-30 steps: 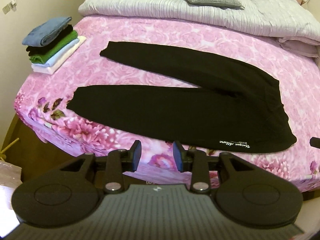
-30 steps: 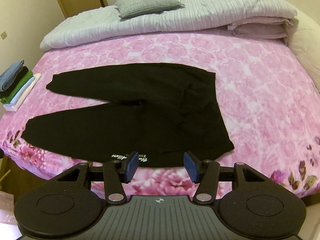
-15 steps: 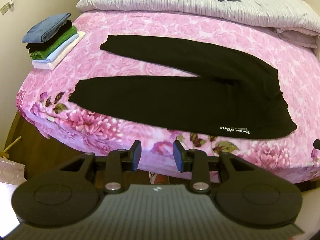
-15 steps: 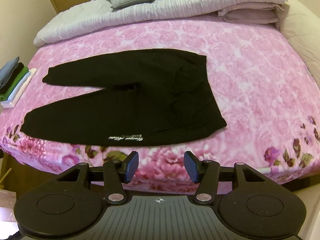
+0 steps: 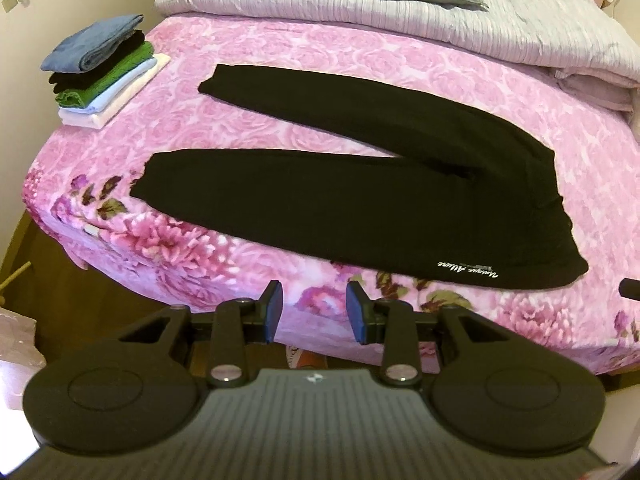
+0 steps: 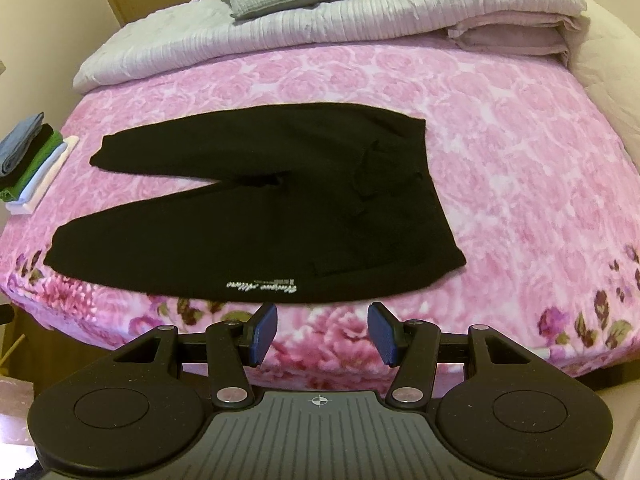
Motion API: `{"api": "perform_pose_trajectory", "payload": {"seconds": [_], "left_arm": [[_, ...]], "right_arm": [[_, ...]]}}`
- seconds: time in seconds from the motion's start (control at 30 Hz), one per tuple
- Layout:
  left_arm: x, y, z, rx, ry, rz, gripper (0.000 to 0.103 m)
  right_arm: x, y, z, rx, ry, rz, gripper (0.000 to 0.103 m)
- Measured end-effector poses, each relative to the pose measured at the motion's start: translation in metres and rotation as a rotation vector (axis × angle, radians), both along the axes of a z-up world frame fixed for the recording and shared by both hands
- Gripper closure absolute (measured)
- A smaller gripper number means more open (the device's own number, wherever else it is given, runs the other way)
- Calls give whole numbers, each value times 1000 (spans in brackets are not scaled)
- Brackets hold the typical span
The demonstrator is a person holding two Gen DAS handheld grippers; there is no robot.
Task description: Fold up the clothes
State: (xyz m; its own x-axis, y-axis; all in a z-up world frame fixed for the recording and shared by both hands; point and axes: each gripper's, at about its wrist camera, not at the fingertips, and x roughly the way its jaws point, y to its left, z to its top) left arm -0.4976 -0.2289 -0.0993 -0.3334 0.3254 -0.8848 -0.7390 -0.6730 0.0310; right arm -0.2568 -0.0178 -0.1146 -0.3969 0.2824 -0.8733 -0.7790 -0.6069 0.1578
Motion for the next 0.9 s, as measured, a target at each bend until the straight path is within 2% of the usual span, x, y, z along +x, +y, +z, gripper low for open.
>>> {"api": "perform_pose_trajectory", "payload": {"seconds": [0.3,0.4,0.5,0.7,0.8,0.83,0.87,0.9], "left_arm": [[-5,33,-14,42,-39,-58,72],[-12,48,-21,62,-59,-85,72],[-23,71,-32,95,-75,-127,72],[-63,134,-65,141,-116,-230,72],[-91,176,-91,144,-149,-273,72],[-101,190,-99,142,-157,-286,72],[-111,203,-108,140,-166,-300,73],[-123,220,-118,140,-173,-315,73]], "right_arm": [[-16,26,-8,-4,12,20,49],[-20,38,-13,-18,53,30,49],[-22,53,-17,-26,141,37,49],[-44,100,-41,-64,246,-14,50],[-67,132,-63,-77,204,-27,50],[-74,143,-70,-79,198,-36,83],[-83,153,-78,-80,196,-30,102],[-93,163,-86,-81,194,-23,102]]}}
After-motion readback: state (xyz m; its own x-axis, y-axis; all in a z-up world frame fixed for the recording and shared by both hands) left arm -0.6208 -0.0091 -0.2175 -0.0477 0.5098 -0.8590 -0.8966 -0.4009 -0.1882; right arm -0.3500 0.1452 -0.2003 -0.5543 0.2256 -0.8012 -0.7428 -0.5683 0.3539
